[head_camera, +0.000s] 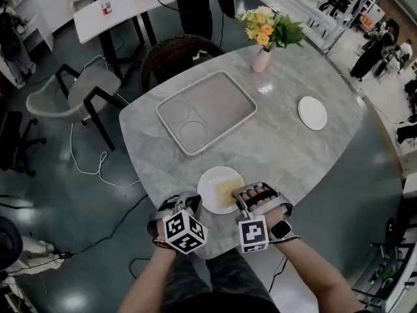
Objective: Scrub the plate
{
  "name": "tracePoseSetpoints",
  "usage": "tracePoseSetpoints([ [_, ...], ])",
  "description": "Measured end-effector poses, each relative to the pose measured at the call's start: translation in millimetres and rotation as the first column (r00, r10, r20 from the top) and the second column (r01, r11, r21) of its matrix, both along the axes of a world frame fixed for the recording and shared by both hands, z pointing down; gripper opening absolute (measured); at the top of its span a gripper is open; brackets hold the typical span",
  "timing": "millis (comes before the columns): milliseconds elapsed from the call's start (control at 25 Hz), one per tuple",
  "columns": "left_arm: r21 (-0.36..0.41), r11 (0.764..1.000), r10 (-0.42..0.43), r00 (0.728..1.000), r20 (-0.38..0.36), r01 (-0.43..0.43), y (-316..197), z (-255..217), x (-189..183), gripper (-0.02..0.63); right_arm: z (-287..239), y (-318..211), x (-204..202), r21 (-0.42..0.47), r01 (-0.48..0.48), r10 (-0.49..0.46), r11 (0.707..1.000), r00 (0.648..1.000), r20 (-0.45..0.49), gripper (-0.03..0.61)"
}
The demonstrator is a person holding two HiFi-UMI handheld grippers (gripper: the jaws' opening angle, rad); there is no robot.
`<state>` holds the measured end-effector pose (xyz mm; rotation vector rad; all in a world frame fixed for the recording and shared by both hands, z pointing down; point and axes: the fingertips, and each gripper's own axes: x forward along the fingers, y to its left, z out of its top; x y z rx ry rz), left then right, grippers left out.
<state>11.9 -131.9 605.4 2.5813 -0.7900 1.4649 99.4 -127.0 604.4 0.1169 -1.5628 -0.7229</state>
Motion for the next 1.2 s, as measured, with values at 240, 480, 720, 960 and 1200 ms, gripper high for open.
tracePoseSetpoints([
  [240,0.003,1.0,-0.006,1.0,0.003,0.006,1.7,-0.6,1.9,0.011,-0.7,30.2,-12.8,-0.051,0.04,-0.039,0.998,0.999,0.024,0.075],
  [480,-0.006,1.0,-0.016,1.0,-0.008,0.016,2.7,-1.8,0.4,0.011,-8.8,46.0,-12.1,-0.061,0.058,-0.057,0.996,0.998,0.022,0.075],
  [720,-0.011,1.0,-0.005,1.0,0.011,0.005,7.5,-0.5,0.6,0.011,-8.7,46.2,14.3,-0.029,0.041,-0.042,0.999,0.999,-0.027,0.075],
  [960,-0.016,1.0,-0.016,0.999,0.029,0.016,10.3,0.8,1.6,0.011,-11.9,24.4,37.6,0.002,-0.047,0.047,0.999,0.998,-0.031,0.075],
  [1200,-0.018,0.998,-0.057,0.997,0.051,0.058,11.1,2.9,0.9,0.012,-10.2,44.5,37.5,-0.025,-0.045,0.045,0.999,0.999,0.002,0.075],
])
